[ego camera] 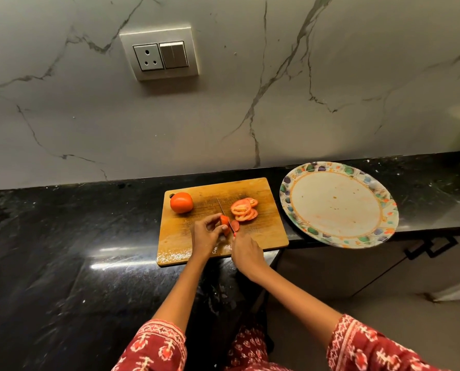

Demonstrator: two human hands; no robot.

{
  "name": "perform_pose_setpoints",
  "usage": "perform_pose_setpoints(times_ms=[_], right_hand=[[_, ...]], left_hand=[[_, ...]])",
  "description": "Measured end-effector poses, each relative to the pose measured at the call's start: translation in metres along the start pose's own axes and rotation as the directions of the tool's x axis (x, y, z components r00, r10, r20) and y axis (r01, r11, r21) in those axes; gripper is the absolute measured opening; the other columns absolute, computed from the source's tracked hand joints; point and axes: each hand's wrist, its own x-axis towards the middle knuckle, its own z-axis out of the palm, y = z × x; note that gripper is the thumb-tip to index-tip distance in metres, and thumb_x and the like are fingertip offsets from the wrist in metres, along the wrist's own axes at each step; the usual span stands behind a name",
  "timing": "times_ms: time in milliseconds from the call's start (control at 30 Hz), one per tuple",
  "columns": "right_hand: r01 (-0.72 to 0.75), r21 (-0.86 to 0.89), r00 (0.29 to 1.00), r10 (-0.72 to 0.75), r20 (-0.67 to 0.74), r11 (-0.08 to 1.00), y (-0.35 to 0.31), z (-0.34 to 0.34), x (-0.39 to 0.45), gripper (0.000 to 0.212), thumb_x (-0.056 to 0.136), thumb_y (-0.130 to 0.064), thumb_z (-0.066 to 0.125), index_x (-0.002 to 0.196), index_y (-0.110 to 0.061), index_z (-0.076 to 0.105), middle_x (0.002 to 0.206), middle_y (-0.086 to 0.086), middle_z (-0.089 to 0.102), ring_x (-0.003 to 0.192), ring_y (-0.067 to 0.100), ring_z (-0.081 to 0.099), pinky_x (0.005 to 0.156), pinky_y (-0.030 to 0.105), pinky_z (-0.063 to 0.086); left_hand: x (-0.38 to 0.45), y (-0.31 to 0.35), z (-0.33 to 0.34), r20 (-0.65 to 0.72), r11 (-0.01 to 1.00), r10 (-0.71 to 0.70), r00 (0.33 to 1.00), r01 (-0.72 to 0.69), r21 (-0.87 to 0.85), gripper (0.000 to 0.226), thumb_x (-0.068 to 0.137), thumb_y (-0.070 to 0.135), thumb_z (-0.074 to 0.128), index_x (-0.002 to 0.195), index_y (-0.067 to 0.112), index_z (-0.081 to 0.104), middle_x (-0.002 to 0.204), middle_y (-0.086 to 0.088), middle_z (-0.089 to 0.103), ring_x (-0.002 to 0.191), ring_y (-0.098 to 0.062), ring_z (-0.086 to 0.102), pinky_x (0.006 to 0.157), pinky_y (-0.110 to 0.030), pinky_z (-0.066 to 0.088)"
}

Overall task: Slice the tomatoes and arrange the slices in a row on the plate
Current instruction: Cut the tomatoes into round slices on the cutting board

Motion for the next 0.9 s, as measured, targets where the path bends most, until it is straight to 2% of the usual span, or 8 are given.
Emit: perform_pose_setpoints(times_ms=[200, 333, 567, 733, 900], right_hand=[[-0.035, -0.017, 0.999, 0.036, 0.022, 0.999, 0.001, 0.0, -0.002, 0.028, 0.099, -0.008, 0.03, 0.123, -0.002, 0.044, 0.119, 0.018, 0.056, 0.112, 0.035, 0.054, 0.085, 0.039, 0.043], [-0.019, -0.035, 1.0, 0.02, 0.023, 0.999, -0.001, -0.001, 0.005, 0.032, 0.101, -0.01, 0.028, 0.13, -0.003, 0.041, 0.119, 0.019, 0.058, 0.112, 0.035, 0.055, 0.085, 0.038, 0.044], [-0.075, 0.0, 0.994, 0.075, 0.085, 0.997, 0.006, 0.004, -0.006, 0.029, 0.1, -0.013, 0.028, 0.124, -0.003, 0.044, 0.124, 0.017, 0.053, 0.116, 0.035, 0.05, 0.087, 0.04, 0.041], [-0.09, 0.012, 0.993, 0.089, 0.072, 0.996, -0.006, -0.001, 0.008, 0.029, 0.098, -0.009, 0.032, 0.121, 0.0, 0.049, 0.122, 0.019, 0.056, 0.115, 0.035, 0.053, 0.088, 0.04, 0.044], [-0.074, -0.004, 0.994, 0.074, 0.085, 0.997, 0.003, 0.001, -0.001, 0.028, 0.099, -0.009, 0.033, 0.121, -0.001, 0.047, 0.122, 0.019, 0.054, 0.115, 0.036, 0.052, 0.087, 0.04, 0.043]], left_hand=[[0.001, -0.003, 0.001, -0.008, 1.0, 0.014, 1.0, -0.014, -0.013, 0.037, 0.073, -0.006, 0.07, 0.109, -0.003, 0.064, 0.104, -0.015, 0.067, 0.093, -0.013, 0.062, 0.074, -0.005, 0.048], [-0.001, -0.005, 0.004, 0.012, 1.0, 0.022, 1.0, -0.022, -0.002, 0.036, 0.073, -0.004, 0.071, 0.109, -0.001, 0.064, 0.105, -0.014, 0.068, 0.095, -0.014, 0.063, 0.078, -0.012, 0.047], [0.002, -0.004, 0.001, -0.004, 1.0, 0.028, 1.0, -0.028, -0.007, 0.036, 0.074, -0.007, 0.069, 0.109, -0.004, 0.063, 0.107, -0.015, 0.066, 0.096, -0.014, 0.06, 0.076, -0.004, 0.046], [0.004, -0.007, 0.001, -0.002, 1.0, 0.031, 1.0, -0.031, 0.003, 0.037, 0.073, -0.006, 0.07, 0.109, -0.004, 0.063, 0.106, -0.016, 0.067, 0.097, -0.016, 0.062, 0.081, -0.011, 0.047], [0.002, -0.005, 0.004, 0.004, 0.999, 0.031, 1.0, -0.031, -0.008, 0.037, 0.074, -0.007, 0.069, 0.11, -0.004, 0.063, 0.107, -0.016, 0.066, 0.099, -0.02, 0.063, 0.084, -0.02, 0.048]])
